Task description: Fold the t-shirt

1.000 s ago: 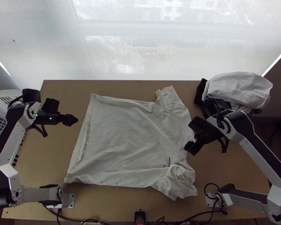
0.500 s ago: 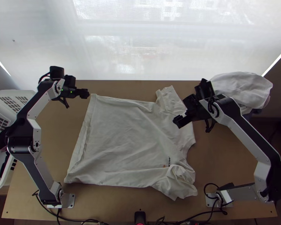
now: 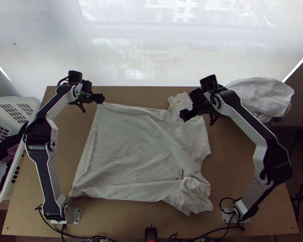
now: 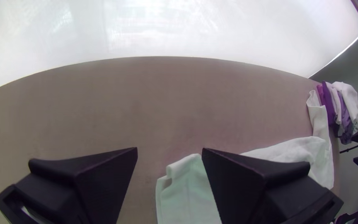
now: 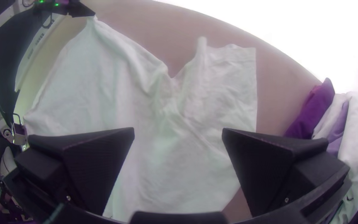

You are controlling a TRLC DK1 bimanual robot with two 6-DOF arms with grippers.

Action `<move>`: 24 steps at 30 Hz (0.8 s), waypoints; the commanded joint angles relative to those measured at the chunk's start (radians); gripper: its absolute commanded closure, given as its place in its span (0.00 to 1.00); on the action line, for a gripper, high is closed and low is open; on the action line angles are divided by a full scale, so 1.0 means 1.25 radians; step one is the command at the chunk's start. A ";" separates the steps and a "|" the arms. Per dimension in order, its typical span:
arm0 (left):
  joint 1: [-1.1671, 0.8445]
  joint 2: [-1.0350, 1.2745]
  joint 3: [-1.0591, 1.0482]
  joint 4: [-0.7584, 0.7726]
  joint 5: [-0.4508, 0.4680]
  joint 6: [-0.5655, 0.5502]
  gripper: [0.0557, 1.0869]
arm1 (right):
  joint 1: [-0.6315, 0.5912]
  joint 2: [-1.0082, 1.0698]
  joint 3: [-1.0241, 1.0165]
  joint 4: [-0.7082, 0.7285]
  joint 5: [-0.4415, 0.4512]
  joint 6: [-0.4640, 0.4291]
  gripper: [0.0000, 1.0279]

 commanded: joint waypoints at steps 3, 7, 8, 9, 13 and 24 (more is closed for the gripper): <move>-0.031 0.027 0.035 -0.048 0.009 -0.013 0.35 | -0.058 0.067 0.037 0.035 0.016 -0.003 0.04; -0.040 0.032 0.040 -0.065 0.013 -0.012 0.47 | -0.075 0.082 0.039 0.050 0.032 -0.009 0.04; -0.040 0.034 0.040 -0.067 0.015 -0.011 0.49 | -0.077 0.085 0.042 0.055 0.034 -0.010 0.04; -0.040 0.035 0.040 -0.070 0.015 -0.010 0.54 | -0.079 0.092 0.044 0.058 0.035 -0.012 0.04; -0.041 0.038 0.038 -0.076 0.016 -0.009 0.82 | -0.085 0.144 0.086 0.067 0.048 -0.012 0.04; -0.038 0.009 0.011 -0.086 0.017 -0.009 0.97 | -0.093 0.443 0.436 0.029 0.058 -0.004 0.05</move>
